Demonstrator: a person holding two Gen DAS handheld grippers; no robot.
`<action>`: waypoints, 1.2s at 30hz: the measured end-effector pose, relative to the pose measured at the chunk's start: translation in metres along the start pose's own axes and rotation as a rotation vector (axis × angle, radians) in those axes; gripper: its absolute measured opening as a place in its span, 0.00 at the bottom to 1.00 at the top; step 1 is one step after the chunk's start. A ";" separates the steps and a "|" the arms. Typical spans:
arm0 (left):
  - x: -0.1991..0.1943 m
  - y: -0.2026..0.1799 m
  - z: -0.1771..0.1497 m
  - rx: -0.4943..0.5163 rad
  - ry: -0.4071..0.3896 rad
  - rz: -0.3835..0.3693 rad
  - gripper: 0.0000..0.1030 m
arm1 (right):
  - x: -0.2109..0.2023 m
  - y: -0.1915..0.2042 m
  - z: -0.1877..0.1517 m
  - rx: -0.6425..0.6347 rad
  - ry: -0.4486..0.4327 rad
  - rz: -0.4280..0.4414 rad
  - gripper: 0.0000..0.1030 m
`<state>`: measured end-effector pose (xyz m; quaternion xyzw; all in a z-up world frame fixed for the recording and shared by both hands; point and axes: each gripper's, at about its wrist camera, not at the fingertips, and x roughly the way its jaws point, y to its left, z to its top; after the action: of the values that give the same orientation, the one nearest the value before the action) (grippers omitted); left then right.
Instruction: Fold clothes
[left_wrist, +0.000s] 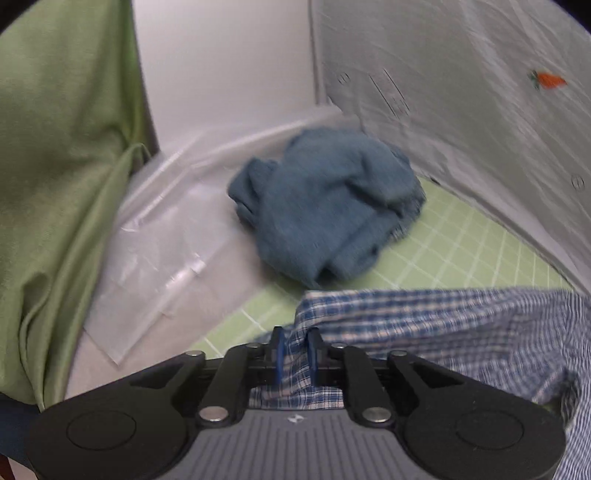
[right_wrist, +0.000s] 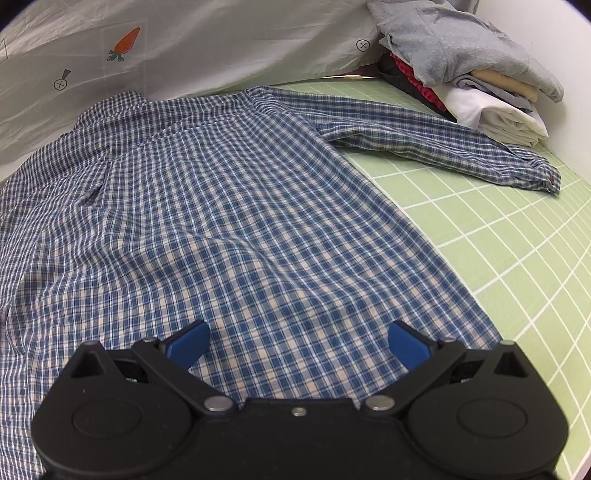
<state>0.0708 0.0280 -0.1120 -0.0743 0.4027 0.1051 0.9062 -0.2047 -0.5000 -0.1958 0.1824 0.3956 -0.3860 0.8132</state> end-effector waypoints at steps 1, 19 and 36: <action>0.000 0.006 0.003 -0.023 -0.010 0.017 0.40 | 0.000 0.000 0.000 0.000 0.000 -0.001 1.00; 0.035 -0.025 -0.051 -0.005 0.221 -0.048 0.68 | 0.000 0.004 -0.003 0.004 -0.022 -0.006 1.00; 0.017 -0.130 -0.065 0.274 0.243 -0.246 0.77 | 0.024 0.011 0.033 -0.050 0.031 0.051 1.00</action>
<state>0.0675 -0.1094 -0.1617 -0.0109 0.5073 -0.0717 0.8587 -0.1701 -0.5240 -0.1943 0.1781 0.4129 -0.3525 0.8207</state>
